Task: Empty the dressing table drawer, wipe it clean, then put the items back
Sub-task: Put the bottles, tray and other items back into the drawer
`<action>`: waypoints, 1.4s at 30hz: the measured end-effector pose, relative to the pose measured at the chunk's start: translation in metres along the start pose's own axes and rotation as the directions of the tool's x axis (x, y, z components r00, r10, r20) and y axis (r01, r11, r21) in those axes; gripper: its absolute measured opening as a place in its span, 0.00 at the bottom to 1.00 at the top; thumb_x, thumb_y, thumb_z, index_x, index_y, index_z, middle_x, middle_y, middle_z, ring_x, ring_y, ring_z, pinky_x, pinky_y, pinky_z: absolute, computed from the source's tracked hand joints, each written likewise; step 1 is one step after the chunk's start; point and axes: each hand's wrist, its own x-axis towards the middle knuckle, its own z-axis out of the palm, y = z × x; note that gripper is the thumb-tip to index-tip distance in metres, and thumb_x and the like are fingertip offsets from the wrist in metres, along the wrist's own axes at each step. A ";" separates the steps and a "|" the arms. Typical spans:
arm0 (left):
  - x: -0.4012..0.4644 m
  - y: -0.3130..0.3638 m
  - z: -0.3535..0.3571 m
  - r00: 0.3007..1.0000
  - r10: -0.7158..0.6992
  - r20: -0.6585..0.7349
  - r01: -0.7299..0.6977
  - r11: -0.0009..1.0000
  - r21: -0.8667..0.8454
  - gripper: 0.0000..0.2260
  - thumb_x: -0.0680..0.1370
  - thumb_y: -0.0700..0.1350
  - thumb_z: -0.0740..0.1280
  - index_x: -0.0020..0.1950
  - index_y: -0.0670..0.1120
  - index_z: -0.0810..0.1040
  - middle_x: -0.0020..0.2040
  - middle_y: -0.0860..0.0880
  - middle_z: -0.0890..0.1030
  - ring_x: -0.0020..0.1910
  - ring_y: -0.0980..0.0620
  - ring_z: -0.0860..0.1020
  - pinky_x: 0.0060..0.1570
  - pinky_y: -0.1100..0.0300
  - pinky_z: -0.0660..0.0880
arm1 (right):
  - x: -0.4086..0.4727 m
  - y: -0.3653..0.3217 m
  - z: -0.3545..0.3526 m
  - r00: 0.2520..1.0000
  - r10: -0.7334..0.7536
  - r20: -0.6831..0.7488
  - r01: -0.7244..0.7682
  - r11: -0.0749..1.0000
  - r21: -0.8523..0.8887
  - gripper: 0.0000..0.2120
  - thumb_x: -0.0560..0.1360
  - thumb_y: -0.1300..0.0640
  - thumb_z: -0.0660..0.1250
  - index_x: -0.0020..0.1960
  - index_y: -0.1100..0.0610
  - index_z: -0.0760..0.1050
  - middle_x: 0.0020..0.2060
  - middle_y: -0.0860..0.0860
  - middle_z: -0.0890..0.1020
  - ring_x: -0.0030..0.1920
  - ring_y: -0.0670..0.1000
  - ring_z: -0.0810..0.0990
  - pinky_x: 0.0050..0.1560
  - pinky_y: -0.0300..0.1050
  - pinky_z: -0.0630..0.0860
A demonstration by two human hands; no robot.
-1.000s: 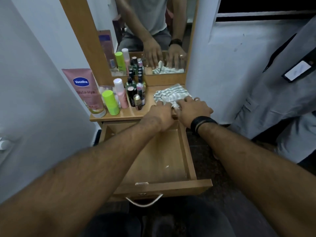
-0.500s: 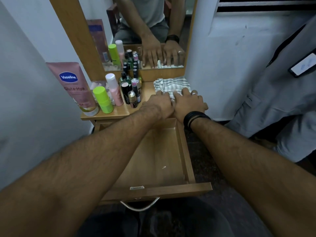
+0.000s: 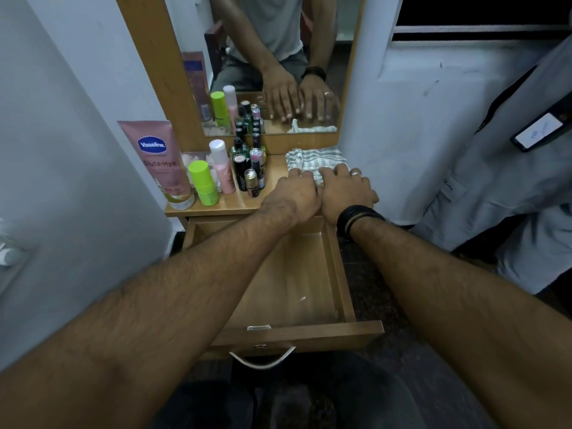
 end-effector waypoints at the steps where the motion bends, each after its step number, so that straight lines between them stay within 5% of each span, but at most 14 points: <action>1: -0.006 -0.001 -0.003 1.000 0.001 -0.011 -0.001 1.000 -0.005 0.20 0.84 0.51 0.53 0.71 0.43 0.69 0.71 0.41 0.69 0.66 0.40 0.72 0.62 0.44 0.73 | -0.005 -0.003 -0.003 1.000 -0.010 -0.012 0.010 1.000 0.000 0.21 0.83 0.45 0.50 0.74 0.44 0.65 0.73 0.51 0.69 0.71 0.59 0.67 0.65 0.65 0.69; 9: -0.052 -0.025 -0.027 0.995 0.009 -0.103 -0.009 1.000 0.002 0.19 0.84 0.51 0.54 0.70 0.43 0.72 0.67 0.41 0.73 0.63 0.39 0.75 0.59 0.46 0.73 | -0.041 -0.035 -0.013 0.990 -0.116 -0.083 0.121 0.991 0.060 0.18 0.83 0.47 0.52 0.68 0.49 0.72 0.65 0.52 0.76 0.64 0.59 0.74 0.61 0.59 0.73; 17: -0.058 -0.077 -0.053 0.977 -0.063 -0.203 0.086 0.990 0.107 0.13 0.80 0.41 0.62 0.63 0.44 0.77 0.62 0.44 0.74 0.59 0.39 0.76 0.54 0.44 0.77 | -0.031 -0.070 -0.023 0.974 -0.202 -0.106 0.218 0.960 0.176 0.15 0.81 0.49 0.59 0.64 0.48 0.77 0.60 0.50 0.79 0.59 0.57 0.78 0.57 0.58 0.77; 35: -0.034 -0.094 -0.046 0.984 -0.015 -0.176 0.057 0.971 0.232 0.15 0.80 0.41 0.64 0.67 0.46 0.75 0.62 0.43 0.72 0.56 0.37 0.76 0.48 0.42 0.78 | 0.012 -0.092 -0.012 0.949 -0.294 -0.117 0.314 0.921 0.231 0.16 0.81 0.53 0.61 0.66 0.44 0.77 0.57 0.51 0.78 0.57 0.56 0.78 0.57 0.56 0.78; 42: -0.027 -0.099 -0.041 0.954 0.030 -0.299 0.026 0.983 0.181 0.09 0.82 0.44 0.63 0.60 0.44 0.72 0.57 0.42 0.76 0.52 0.38 0.77 0.36 0.49 0.67 | 0.016 -0.097 -0.011 0.931 -0.295 -0.217 0.349 0.892 0.286 0.06 0.78 0.52 0.68 0.54 0.51 0.79 0.51 0.50 0.83 0.52 0.53 0.80 0.54 0.51 0.78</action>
